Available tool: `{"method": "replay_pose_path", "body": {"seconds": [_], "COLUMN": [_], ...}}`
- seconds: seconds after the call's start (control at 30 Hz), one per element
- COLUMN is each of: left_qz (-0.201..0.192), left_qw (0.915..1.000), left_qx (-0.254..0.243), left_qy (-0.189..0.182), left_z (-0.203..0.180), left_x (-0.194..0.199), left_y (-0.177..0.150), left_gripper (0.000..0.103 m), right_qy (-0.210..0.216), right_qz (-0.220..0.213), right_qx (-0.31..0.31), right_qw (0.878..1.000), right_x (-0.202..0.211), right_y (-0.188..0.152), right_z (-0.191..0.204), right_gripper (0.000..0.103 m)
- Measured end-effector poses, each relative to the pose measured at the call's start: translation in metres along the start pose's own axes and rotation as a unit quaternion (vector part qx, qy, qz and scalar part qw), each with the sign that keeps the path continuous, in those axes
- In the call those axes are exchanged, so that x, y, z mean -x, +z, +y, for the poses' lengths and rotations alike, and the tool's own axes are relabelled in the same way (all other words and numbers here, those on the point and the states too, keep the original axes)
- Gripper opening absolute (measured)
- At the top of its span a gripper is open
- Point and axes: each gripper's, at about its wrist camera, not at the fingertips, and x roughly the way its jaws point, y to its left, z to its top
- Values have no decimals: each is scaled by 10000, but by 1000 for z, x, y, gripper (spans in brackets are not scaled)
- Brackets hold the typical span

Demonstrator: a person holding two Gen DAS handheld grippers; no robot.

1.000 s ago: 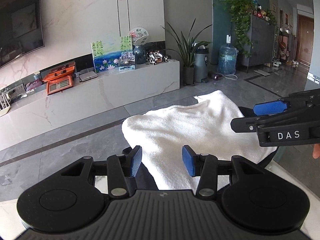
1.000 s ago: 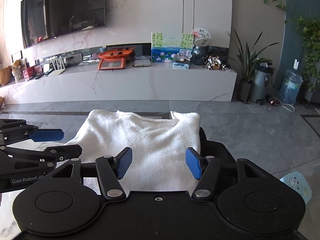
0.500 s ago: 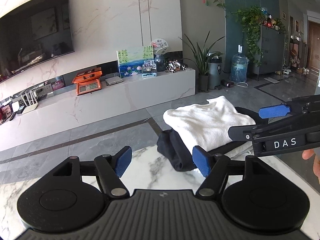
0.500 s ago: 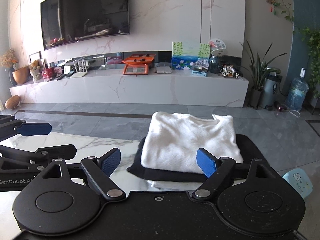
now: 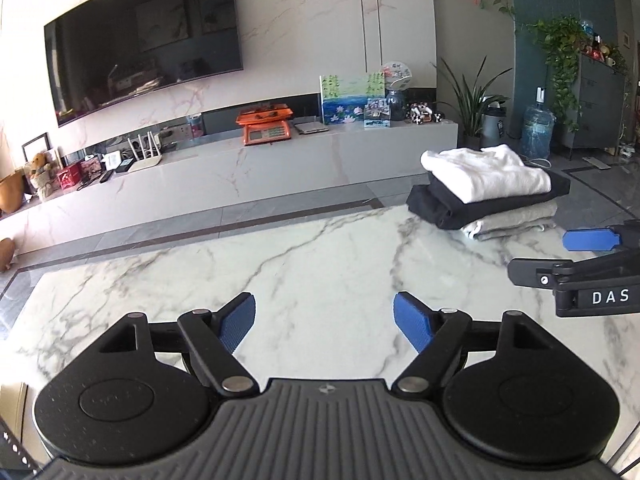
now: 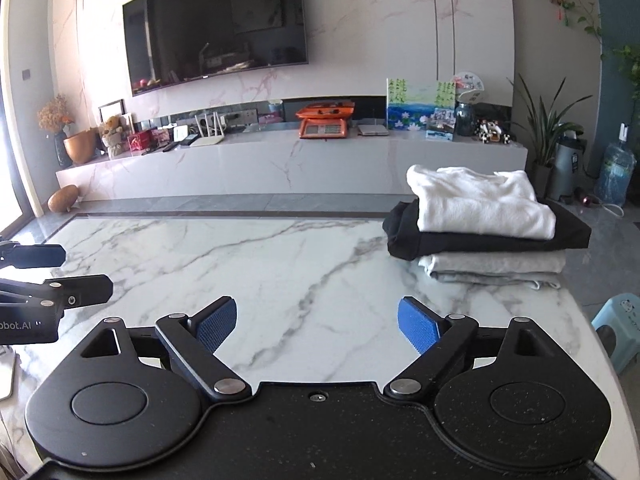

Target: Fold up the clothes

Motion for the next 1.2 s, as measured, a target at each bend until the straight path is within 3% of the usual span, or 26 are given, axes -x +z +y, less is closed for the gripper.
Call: {"method": "replay_pose_path", "body": {"seconds": [0.07, 0.17, 0.23, 0.37, 0.43, 0.6, 0.73, 0.83, 1.0, 1.2], "left_qz": [-4, -83, -138, -14, -58, -28, 200, 336, 244, 507], "left_qw": [9999, 9994, 9988, 9982, 9978, 9972, 9972, 9968, 9956, 9950], "left_qx": [113, 300, 451, 578, 622, 660, 695, 588, 383, 663], "left_qy": [83, 117, 128, 171, 223, 337, 191, 430, 818, 540], "left_z": [8, 14, 18, 23, 24, 18, 14, 10, 5, 10], "left_x": [4, 6, 7, 8, 11, 7, -7, -16, -18, -26], "left_y": [-18, -41, -53, -64, -70, -83, -87, -91, -96, -97], "left_gripper": [76, 77, 83, 84, 91, 91, 91, 91, 91, 91], "right_qy": [-186, -349, -378, -413, -527, -343, -448, -402, -341, -348], "right_qz": [-112, -208, -195, -210, -320, -652, -748, -562, -167, -26], "right_qx": [66, 41, -54, -224, -124, 72, 254, 165, 50, 121], "right_qw": [9997, 9992, 9991, 9987, 9980, 9973, 9959, 9975, 9993, 9993], "right_x": [6, 11, 13, 15, 14, 9, 3, -9, -26, -34], "right_y": [-14, -30, -36, -48, -58, -71, -73, -76, -80, -83], "right_z": [7, 13, 18, 26, 32, 41, 51, 53, 53, 58], "right_gripper": [100, 101, 102, 102, 103, 103, 103, 102, 102, 102]}}
